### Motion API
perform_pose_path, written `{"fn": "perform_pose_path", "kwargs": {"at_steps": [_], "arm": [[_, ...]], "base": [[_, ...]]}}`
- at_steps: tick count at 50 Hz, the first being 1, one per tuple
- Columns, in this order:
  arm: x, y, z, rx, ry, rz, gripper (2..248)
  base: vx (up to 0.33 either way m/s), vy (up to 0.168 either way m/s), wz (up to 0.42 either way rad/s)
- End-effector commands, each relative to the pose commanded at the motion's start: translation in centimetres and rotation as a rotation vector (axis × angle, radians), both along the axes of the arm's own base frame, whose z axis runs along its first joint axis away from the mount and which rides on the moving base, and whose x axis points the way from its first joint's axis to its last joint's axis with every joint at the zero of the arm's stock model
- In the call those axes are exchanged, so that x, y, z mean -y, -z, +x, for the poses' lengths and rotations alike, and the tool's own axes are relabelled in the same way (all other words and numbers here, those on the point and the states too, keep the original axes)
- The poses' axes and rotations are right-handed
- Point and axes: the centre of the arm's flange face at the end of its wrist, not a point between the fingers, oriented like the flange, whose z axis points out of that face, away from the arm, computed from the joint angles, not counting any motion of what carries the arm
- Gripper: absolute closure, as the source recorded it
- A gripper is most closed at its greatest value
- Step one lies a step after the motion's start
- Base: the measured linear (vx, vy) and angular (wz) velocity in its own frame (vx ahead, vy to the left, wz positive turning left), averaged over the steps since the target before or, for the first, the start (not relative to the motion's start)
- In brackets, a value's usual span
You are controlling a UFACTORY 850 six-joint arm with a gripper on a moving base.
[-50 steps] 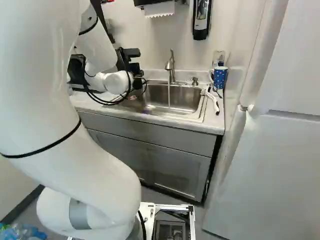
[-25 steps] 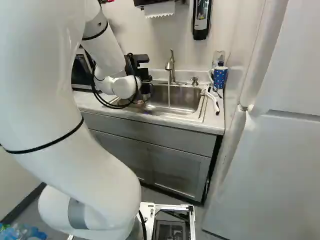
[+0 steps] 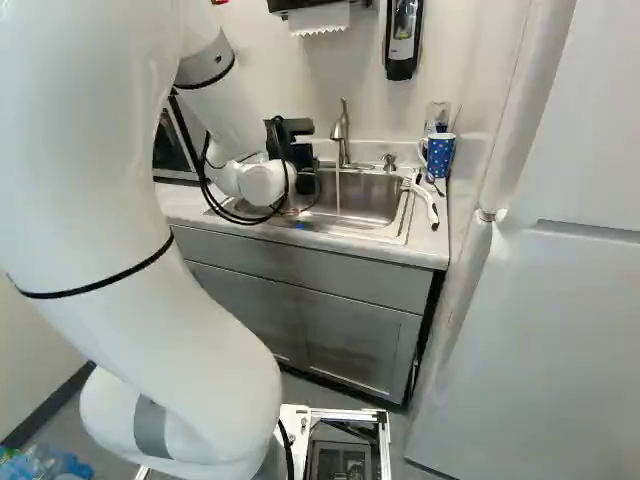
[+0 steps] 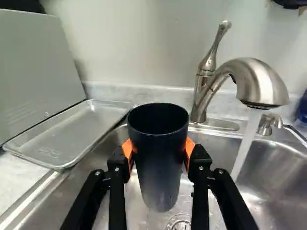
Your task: Rinse the cup and place it in the tray
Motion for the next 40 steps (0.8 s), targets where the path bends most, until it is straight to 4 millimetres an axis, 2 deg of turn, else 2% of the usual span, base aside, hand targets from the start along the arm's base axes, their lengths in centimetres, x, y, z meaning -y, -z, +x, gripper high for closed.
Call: {"fn": "perform_pose_path", "kwargs": {"at_steps": [17,40], "arm": [[2.5,1.5,-0.6,-0.009,0.053,0.000,128],[5.8,1.3,-1.9,0.007,0.126,-0.001,128]], "base": [[0.000,0.000,0.000],[0.000,0.000,0.000]]}}
